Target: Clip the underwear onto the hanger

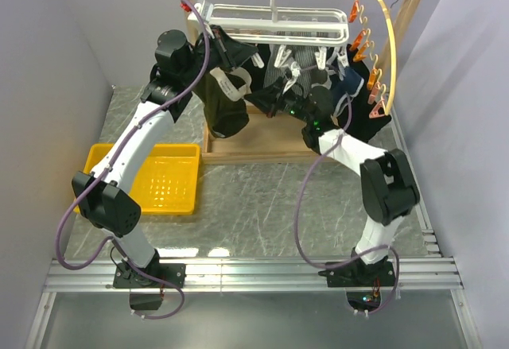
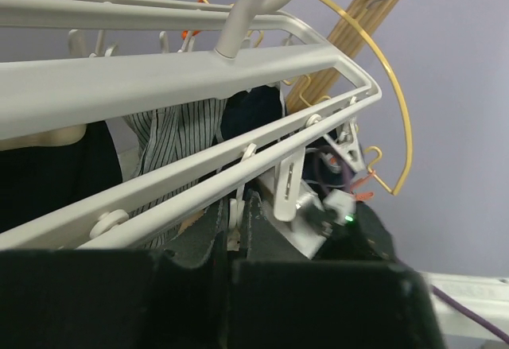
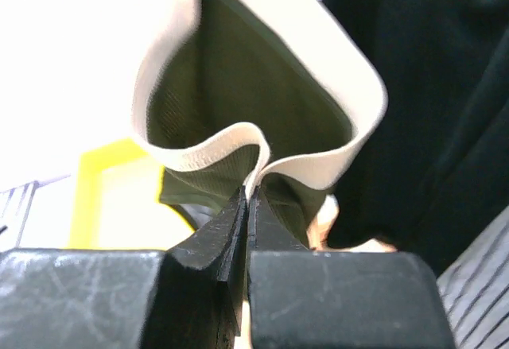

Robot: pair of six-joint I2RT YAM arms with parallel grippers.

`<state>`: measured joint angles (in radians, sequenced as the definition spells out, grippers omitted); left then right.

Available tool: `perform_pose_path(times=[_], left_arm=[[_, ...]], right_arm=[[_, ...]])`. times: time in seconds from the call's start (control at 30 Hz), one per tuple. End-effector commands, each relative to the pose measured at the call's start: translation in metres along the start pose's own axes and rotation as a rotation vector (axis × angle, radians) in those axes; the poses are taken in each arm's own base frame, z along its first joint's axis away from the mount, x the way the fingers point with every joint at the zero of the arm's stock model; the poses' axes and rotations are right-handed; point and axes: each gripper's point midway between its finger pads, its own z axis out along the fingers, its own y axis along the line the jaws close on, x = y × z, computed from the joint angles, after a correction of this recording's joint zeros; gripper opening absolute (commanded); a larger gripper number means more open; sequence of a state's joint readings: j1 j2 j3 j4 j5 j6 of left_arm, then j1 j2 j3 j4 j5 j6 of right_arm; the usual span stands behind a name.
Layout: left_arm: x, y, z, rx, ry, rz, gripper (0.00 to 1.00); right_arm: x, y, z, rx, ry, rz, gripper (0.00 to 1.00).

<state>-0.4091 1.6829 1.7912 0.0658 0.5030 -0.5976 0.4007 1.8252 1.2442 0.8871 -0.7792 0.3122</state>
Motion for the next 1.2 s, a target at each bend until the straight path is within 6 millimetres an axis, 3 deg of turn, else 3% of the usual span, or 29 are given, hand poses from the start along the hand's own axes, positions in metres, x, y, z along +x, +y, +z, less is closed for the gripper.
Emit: perform_pose_path(times=[0.0,0.2,0.37,0.63,1.17], left_arm=[[0.048,0.021,-0.013,-0.097,0.180,-0.050,0.00],[0.055,0.024,-0.016,-0.102,0.208,-0.030,0.00],[0.067,0.017,-0.017,-0.040,0.249,-0.052,0.00],[0.081,0.021,-0.020,-0.041,0.305,-0.050,0.00],[0.100,0.020,-0.022,0.011,0.389,-0.043,0.00]], right_arm=[[-0.028,0.016,-0.003,0.111,-0.038,-0.051,0.00],[-0.027,0.037,-0.012,0.164,0.016,-0.079,0.00],[-0.020,0.038,-0.015,0.196,0.080,-0.146,0.00],[-0.045,0.023,-0.015,0.267,0.078,-0.347,0.00],[-0.086,0.030,-0.010,0.187,0.008,-0.711,0.00]])
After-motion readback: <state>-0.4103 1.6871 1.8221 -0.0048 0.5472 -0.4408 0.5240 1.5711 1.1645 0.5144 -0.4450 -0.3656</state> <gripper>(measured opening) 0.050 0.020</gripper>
